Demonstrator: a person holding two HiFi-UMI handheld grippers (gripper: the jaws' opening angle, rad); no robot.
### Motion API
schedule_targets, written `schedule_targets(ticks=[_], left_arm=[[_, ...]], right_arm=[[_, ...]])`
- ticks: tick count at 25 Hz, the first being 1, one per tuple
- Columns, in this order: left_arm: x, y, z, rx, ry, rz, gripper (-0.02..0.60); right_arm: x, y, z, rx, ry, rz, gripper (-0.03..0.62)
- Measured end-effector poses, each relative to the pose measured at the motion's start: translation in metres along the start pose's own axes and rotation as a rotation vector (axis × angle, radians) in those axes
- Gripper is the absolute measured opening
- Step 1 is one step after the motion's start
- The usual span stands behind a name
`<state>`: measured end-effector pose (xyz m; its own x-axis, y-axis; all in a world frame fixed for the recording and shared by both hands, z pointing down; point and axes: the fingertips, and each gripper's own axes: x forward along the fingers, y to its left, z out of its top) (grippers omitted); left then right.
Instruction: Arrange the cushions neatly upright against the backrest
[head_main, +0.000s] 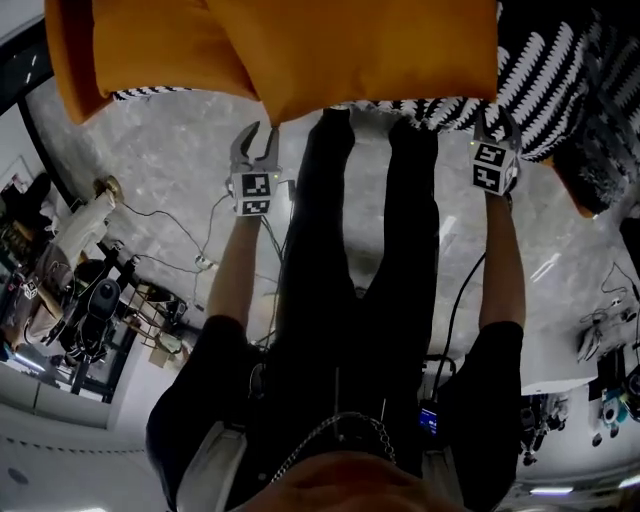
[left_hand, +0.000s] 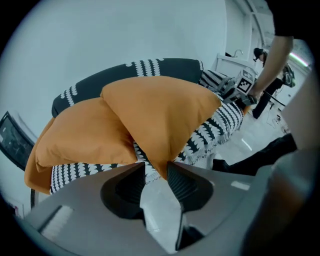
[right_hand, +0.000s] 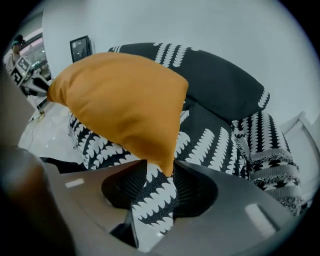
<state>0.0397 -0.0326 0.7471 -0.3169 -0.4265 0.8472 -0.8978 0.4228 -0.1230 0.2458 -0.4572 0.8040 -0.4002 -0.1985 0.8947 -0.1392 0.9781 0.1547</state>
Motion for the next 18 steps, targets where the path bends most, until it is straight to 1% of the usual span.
schedule_targets(ticks=[2, 3, 5, 8, 10, 13, 16, 17, 18], left_arm=[[0.005, -0.005, -0.004, 0.035, 0.03, -0.032, 0.14], [0.008, -0.005, -0.006, 0.041, 0.038, -0.042, 0.144], [0.01, -0.004, -0.007, 0.028, 0.041, -0.058, 0.175], [0.002, -0.016, -0.008, 0.031, 0.043, -0.094, 0.175], [-0.004, -0.028, -0.013, 0.046, 0.053, -0.119, 0.231], [0.001, -0.037, -0.031, 0.042, 0.093, -0.129, 0.232], [0.016, -0.028, -0.041, 0.013, 0.107, -0.122, 0.229], [0.023, -0.021, -0.041, 0.003, 0.103, -0.114, 0.222], [0.029, -0.015, -0.038, -0.002, 0.097, -0.105, 0.196]], right_arm=[[0.01, -0.005, -0.005, -0.002, 0.035, 0.007, 0.156], [0.015, -0.007, -0.005, -0.004, 0.045, 0.01, 0.16], [0.023, -0.008, -0.011, -0.007, 0.07, 0.011, 0.161], [0.026, -0.005, -0.021, -0.009, 0.108, 0.024, 0.17], [0.028, -0.003, -0.026, -0.034, 0.124, 0.028, 0.172], [0.034, -0.004, -0.032, -0.05, 0.146, 0.019, 0.172], [0.042, -0.004, -0.035, -0.044, 0.161, 0.005, 0.17], [0.047, 0.0, -0.033, -0.056, 0.16, 0.008, 0.15], [0.053, 0.003, -0.029, -0.083, 0.156, 0.014, 0.136]])
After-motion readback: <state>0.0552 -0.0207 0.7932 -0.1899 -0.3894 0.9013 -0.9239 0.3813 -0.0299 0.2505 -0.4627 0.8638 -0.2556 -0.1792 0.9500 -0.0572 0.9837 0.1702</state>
